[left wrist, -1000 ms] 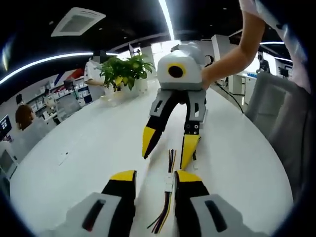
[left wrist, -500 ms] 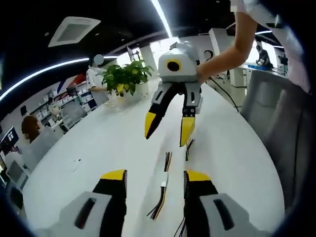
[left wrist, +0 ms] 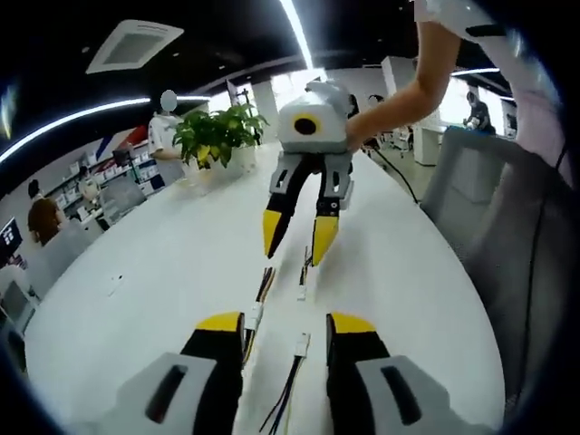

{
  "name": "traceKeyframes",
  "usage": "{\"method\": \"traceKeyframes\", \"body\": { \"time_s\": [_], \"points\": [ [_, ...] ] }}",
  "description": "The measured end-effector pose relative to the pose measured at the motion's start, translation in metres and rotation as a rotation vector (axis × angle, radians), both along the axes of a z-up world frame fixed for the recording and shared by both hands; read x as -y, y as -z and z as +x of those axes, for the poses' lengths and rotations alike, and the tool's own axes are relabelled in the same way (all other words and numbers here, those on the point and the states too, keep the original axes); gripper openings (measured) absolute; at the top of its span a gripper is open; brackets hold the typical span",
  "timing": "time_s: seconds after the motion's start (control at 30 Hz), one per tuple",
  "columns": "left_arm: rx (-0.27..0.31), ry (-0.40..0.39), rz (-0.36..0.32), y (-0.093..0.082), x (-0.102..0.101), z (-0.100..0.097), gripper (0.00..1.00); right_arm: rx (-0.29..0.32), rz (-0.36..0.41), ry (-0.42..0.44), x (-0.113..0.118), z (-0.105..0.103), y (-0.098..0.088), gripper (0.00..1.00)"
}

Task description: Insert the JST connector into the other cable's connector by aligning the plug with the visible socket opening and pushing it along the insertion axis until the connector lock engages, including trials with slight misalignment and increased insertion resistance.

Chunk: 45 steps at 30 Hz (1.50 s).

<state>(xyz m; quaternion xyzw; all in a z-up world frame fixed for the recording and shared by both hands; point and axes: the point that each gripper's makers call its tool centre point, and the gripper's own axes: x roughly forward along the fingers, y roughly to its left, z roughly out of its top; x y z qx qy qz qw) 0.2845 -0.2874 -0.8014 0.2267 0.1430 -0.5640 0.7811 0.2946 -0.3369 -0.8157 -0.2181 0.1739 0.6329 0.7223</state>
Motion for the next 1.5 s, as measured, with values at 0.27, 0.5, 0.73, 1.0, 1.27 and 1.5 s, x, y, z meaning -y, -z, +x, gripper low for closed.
{"method": "traceKeyframes", "body": {
  "time_s": [0.27,0.5,0.73,1.0,1.27,1.5],
  "points": [
    [-0.045,-0.037,-0.012,0.015,-0.003,-0.001,0.28,-0.026,-0.016,-0.011,-0.001,-0.005,0.014,0.21],
    [-0.066,-0.041,-0.022,0.023,0.0,0.004,0.25,-0.044,-0.026,-0.015,-0.004,-0.003,0.024,0.17],
    [-0.08,-0.025,-0.012,0.03,-0.002,0.003,0.17,-0.054,-0.024,-0.014,-0.005,0.0,0.028,0.15],
    [-0.103,-0.041,-0.027,0.037,-0.003,0.002,0.13,-0.072,-0.026,-0.013,-0.004,-0.001,0.03,0.13],
    [-0.137,-0.058,-0.064,0.04,-0.004,0.001,0.11,-0.102,-0.01,0.012,-0.002,-0.001,0.032,0.07],
    [-0.129,-0.053,-0.062,0.042,-0.003,0.0,0.09,-0.095,-0.006,0.006,0.0,0.0,0.033,0.07]
  ]
}}
